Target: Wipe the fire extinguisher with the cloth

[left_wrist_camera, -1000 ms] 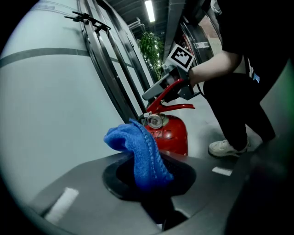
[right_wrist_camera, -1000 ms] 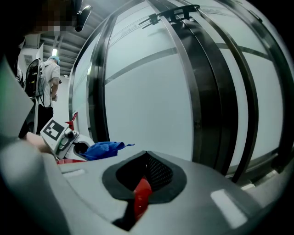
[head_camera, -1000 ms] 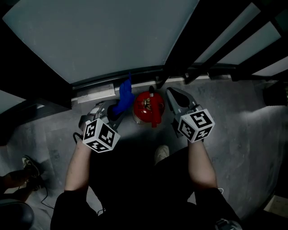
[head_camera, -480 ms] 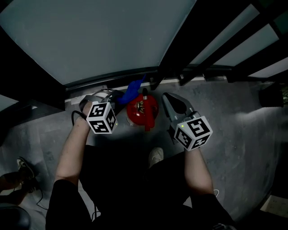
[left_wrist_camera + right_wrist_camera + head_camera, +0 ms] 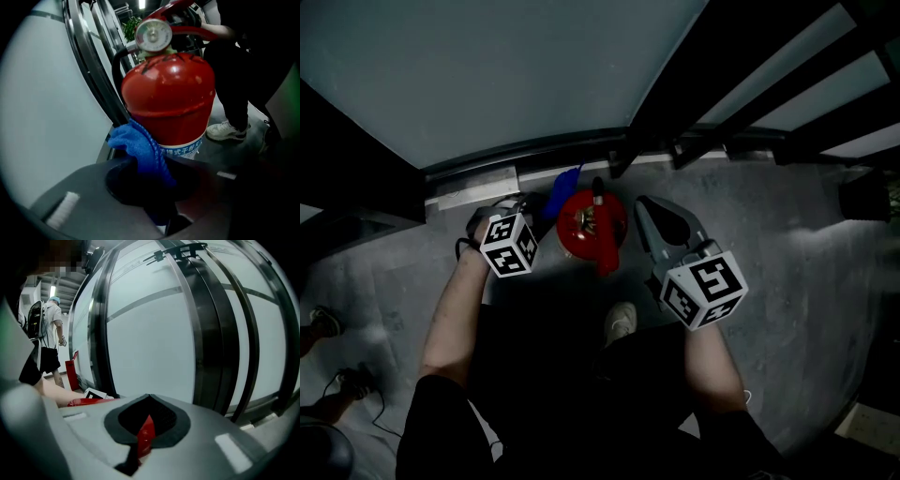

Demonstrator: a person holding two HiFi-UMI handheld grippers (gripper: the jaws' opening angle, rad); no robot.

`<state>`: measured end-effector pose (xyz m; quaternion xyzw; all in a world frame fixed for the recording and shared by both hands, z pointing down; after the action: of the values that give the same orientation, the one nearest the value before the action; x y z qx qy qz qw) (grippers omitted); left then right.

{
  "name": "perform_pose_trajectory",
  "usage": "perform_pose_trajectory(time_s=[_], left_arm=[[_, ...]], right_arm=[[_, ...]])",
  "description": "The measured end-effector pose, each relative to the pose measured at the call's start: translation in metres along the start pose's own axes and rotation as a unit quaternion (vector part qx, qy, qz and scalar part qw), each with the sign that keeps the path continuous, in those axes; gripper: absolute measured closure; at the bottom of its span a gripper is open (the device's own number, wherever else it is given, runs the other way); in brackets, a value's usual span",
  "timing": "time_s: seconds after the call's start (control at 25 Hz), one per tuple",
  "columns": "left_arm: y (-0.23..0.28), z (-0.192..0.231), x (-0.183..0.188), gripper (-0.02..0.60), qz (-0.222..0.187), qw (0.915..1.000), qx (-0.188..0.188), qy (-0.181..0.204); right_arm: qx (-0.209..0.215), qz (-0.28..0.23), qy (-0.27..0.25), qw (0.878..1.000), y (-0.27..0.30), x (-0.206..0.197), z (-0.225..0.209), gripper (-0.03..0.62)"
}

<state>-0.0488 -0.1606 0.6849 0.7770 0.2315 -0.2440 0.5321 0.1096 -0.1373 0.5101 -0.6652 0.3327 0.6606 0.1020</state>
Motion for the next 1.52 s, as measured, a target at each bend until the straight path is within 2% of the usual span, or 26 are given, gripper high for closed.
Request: perform_pose_trajectory(time_s=[0.16,0.4,0.84,1.0,1.2,1.52], left_arm=[[0.018,-0.006,-0.015,0.509,0.0,0.9996,-0.002,-0.029],[0.046,-0.016,-0.037,0.509,0.014,0.9982,-0.011,-0.057],[0.094,-0.039,-0.084,0.512,0.052,0.9885,-0.047,-0.134],[0.112,-0.053,-0.101,0.512,0.081,0.9836,-0.065,-0.148],[0.133,-0.064,-0.116,0.512,0.108,0.9767,-0.061,-0.175],[0.145,-0.089,-0.134,0.512,0.155,0.9583,-0.078,-0.227]], right_arm=[[-0.023,0.023,0.012,0.999,-0.006,-0.005,-0.005,0.591],[-0.005,-0.002,0.083,0.997,-0.011,0.0,0.0,0.591],[-0.01,-0.011,0.153,0.988,-0.025,0.0,0.003,0.591],[-0.014,0.0,0.162,0.987,-0.027,-0.005,0.001,0.591],[-0.008,0.001,0.167,0.986,-0.029,-0.005,0.004,0.591],[-0.016,0.009,0.171,0.985,-0.025,-0.01,0.001,0.591]])
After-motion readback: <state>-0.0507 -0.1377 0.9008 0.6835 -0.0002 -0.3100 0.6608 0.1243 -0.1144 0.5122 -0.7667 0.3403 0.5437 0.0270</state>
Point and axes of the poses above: the fingertips, and each gripper's own axes: y forward along the fingers, z to its left, x out of its top, the point moved 4 cm from there along -y, backward along the fingers, and after that the axes turned 3 degrees about -z, right-handed, at the moved point
